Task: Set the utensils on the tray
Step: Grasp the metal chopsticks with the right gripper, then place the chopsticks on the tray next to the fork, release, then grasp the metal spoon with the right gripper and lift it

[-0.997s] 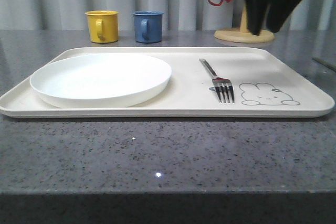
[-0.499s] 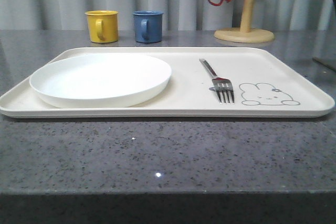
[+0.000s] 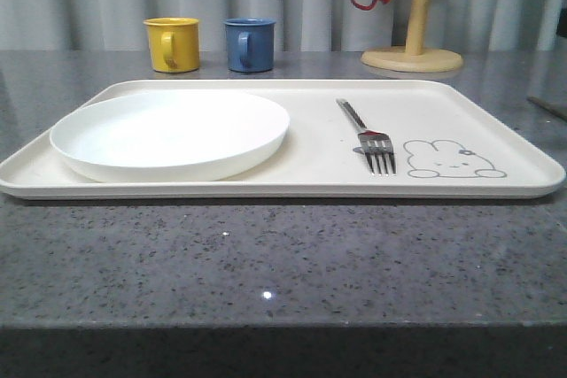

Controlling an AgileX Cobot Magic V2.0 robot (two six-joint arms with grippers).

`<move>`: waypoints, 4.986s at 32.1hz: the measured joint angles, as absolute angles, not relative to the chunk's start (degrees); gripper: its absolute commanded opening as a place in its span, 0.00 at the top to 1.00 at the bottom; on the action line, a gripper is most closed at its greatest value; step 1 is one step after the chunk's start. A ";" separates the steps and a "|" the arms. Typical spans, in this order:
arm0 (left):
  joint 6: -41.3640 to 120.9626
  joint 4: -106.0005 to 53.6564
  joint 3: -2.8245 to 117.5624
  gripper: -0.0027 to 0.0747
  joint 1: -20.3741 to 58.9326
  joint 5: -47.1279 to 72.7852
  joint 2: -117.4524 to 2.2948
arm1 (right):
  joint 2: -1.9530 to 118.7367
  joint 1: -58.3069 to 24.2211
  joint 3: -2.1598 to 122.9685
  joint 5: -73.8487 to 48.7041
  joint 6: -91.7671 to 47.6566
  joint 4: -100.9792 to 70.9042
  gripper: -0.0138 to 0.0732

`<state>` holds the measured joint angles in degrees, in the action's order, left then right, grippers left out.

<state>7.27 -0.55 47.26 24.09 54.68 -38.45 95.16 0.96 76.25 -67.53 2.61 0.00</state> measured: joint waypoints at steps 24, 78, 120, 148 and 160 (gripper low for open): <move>7.27 -0.55 47.26 0.50 24.09 54.68 -38.45 | 97.69 0.85 76.25 -65.28 2.25 -1.31 0.80; 7.27 -0.55 47.26 0.50 24.09 54.68 -38.45 | 89.71 -15.33 78.58 -61.82 12.09 -0.92 0.52; 7.27 -0.55 47.26 0.50 24.09 54.42 -38.45 | 98.56 9.74 78.26 -62.37 -0.74 -1.16 0.53; 7.27 -0.55 47.26 0.50 24.09 54.38 -38.45 | 95.27 2.62 81.91 -67.15 -1.99 -8.61 0.86; 7.27 -0.55 47.26 0.50 24.09 53.32 -38.45 | 97.08 -8.28 82.01 -64.35 0.00 -18.99 0.85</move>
<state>7.27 -0.55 47.26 24.09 53.32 -38.45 97.08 -8.28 82.01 -64.35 0.00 -18.99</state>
